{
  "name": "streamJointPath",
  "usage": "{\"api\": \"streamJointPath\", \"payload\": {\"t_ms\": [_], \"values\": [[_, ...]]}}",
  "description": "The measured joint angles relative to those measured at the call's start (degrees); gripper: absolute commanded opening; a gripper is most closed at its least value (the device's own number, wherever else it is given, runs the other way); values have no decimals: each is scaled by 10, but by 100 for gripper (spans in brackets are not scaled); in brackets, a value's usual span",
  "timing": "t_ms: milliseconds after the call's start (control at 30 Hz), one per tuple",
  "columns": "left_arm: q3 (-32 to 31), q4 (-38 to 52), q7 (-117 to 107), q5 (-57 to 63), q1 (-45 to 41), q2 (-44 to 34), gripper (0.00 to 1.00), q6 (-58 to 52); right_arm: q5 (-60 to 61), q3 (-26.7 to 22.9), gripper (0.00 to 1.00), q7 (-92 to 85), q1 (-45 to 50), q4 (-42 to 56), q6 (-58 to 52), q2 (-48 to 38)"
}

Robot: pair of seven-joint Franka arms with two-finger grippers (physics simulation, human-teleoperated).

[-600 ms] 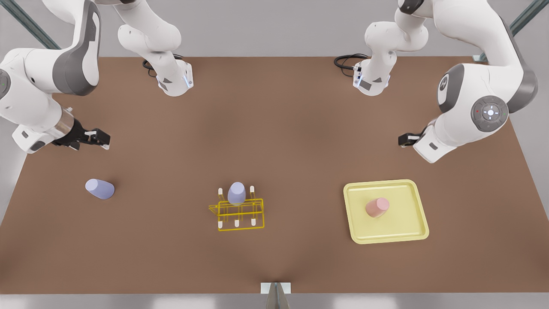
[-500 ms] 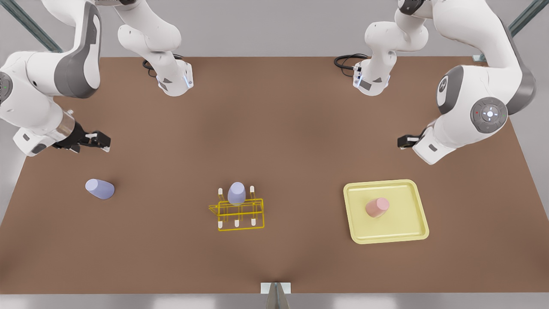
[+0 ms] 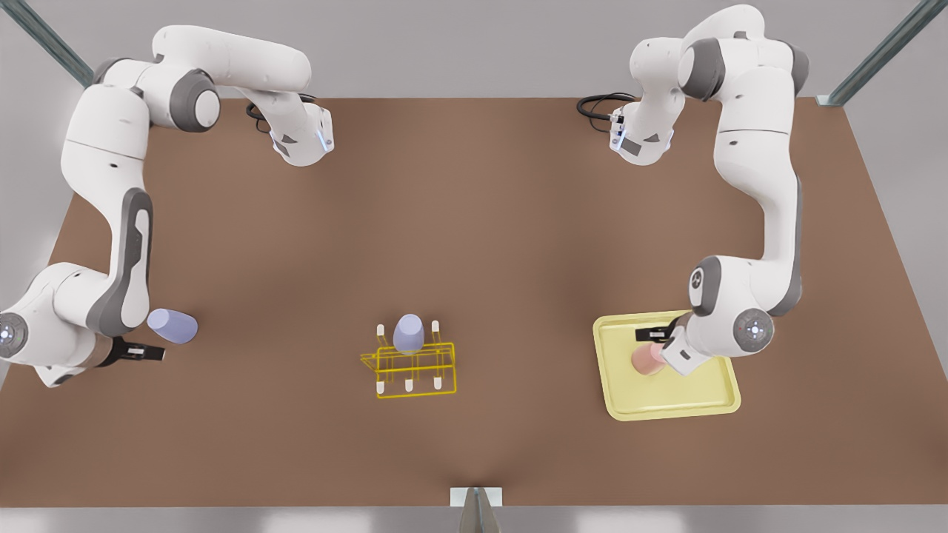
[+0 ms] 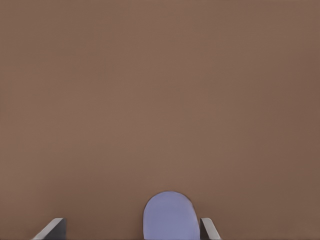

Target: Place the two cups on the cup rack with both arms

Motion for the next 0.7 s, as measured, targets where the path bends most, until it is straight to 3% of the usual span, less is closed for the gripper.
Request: {"api": "streamJointPath", "payload": {"t_ms": [100, 700], "values": [[2, -9, 5, -2, 5, 20, 100, 41, 5, 1, 100, -10, -6, -92, 57, -42], [12, -21, 13, 23, -2, 73, 100, 115, 9, 4, 100, -53, -49, -291, 220, -114]]}}
